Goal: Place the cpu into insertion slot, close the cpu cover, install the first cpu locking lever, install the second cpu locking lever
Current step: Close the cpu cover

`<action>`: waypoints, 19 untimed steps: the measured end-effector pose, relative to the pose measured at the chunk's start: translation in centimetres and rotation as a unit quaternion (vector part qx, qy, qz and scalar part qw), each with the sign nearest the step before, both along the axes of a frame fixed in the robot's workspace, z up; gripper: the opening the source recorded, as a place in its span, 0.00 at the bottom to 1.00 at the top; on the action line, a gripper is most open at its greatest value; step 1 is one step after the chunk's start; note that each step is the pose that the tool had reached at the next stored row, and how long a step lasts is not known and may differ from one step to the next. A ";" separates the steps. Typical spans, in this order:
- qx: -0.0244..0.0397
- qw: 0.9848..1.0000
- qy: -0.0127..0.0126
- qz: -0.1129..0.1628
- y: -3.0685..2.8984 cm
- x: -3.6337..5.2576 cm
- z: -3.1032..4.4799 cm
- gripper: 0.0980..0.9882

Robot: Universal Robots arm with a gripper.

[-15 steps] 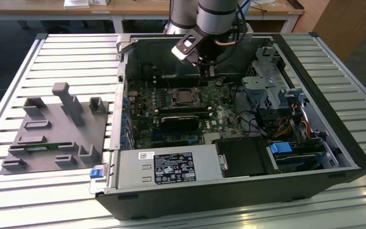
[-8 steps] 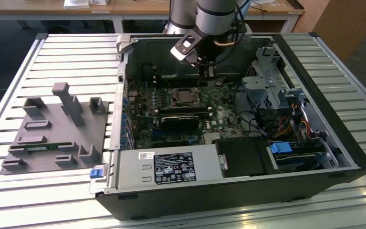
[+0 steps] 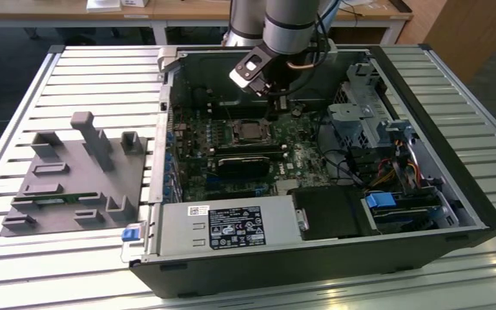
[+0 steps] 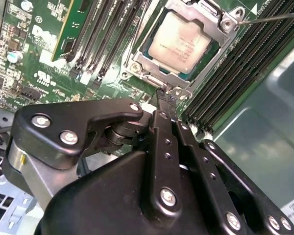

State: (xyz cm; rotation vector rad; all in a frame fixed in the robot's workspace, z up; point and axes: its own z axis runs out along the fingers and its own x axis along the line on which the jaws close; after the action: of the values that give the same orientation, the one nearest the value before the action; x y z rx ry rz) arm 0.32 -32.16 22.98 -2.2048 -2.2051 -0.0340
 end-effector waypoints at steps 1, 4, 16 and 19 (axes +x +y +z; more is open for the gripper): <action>0.000 1.000 0.000 0.000 0.00 -0.15 -0.01 0.01; 0.000 1.000 0.000 0.000 0.00 -0.53 -0.02 0.01; 0.000 1.000 0.001 0.000 -0.10 -0.92 -0.74 0.01; 0.000 1.000 0.001 0.000 -0.11 -0.93 -1.21 0.01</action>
State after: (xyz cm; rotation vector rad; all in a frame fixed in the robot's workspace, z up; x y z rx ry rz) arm -0.62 -32.27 21.77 -2.2040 -2.2040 -0.0316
